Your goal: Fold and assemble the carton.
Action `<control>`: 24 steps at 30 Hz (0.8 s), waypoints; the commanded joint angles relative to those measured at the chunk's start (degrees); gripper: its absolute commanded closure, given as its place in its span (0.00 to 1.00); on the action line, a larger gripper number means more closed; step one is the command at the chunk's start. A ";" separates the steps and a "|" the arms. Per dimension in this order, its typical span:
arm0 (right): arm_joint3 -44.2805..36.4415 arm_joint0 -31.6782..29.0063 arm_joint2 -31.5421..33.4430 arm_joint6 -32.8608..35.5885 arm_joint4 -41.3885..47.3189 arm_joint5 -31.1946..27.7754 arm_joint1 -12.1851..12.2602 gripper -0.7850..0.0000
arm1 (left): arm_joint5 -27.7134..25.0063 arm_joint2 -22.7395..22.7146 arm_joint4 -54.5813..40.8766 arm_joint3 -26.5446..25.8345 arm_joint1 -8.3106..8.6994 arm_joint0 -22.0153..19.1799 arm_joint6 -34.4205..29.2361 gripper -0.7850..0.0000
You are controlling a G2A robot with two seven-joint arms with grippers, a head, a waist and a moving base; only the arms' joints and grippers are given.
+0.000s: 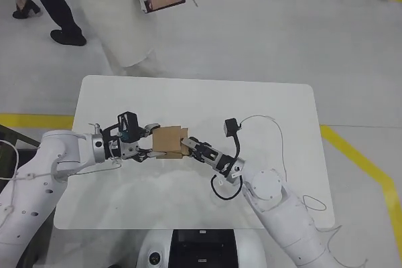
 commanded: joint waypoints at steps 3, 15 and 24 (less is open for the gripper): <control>0.07 0.01 0.04 -0.98 0.40 -0.19 -0.02 0.68 | 0.09 0.13 1.25 -0.03 -0.15 0.11 0.66 0.69; -0.39 0.34 -0.52 -2.44 -2.13 1.22 0.10 0.69 | 0.26 0.01 3.00 -0.04 -0.49 0.69 1.81 0.70; -1.16 -0.51 -0.01 -2.77 -2.68 1.24 0.39 0.70 | 0.06 -0.17 2.12 0.46 -0.71 0.42 1.50 0.69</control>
